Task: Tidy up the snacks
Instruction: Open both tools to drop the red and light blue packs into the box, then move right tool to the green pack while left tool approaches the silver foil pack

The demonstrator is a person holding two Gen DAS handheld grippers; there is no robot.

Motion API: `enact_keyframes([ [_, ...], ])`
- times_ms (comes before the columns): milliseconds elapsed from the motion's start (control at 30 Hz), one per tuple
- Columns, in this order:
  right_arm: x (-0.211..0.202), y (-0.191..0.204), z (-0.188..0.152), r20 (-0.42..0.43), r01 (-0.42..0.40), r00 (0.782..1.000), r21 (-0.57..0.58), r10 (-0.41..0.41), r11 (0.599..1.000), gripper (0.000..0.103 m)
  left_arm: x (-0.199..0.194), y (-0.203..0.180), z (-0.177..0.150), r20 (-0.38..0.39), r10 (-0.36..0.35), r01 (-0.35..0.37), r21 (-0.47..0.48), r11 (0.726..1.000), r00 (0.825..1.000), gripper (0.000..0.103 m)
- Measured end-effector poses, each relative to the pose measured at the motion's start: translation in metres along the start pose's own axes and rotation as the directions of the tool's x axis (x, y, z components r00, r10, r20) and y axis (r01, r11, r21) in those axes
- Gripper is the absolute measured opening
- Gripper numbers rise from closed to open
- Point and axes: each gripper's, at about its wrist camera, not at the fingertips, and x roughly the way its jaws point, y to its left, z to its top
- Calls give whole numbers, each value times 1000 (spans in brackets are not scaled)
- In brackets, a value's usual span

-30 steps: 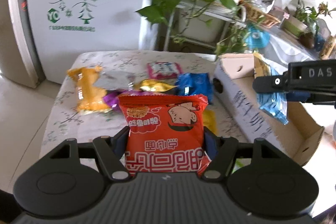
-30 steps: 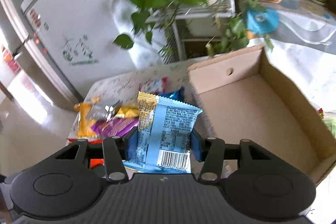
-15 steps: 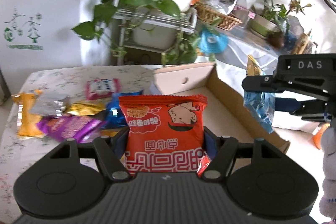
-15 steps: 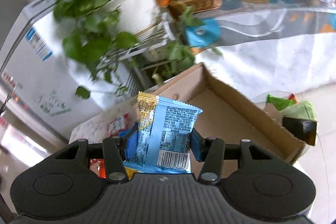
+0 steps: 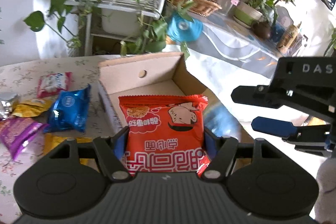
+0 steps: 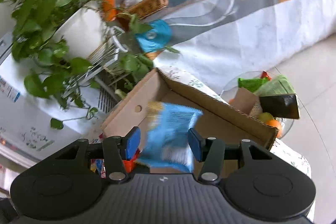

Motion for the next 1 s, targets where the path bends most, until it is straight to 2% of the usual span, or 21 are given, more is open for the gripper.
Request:
enact_keyframes([
  [100,3,-3,2,-8,11,1000,29,-10,1000,58,9,-6,1,-7,-1,1,13,1000,1000,71],
  [167,2,-4,3,-1,10,1000,45,-10,999,61,9,-7,2,-5,-4,4,15,1000,1000,78],
  [233,0,-4,3,9,15,1000,45,-15,999,65,5,-7,3,12,-3,3,22,1000,1000,91],
  [300,-1,-2,3,18,31,999,31,-31,999,69,1,-5,7,27,18,-19,21,1000,999,97],
  [333,-1,0,3,22,36,999,24,-37,999,73,-2,-3,8,31,15,-15,17,1000,999,97],
  [500,1,4,1,14,19,1000,0,-19,1000,75,-12,8,11,39,7,-8,19,1000,999,97],
  [733,6,17,-4,-7,-4,1000,-60,3,998,84,-22,39,6,17,37,-37,-3,999,999,97],
  [1000,15,41,-17,-39,-47,998,-167,41,985,86,-35,83,5,13,95,-95,-35,995,995,97],
])
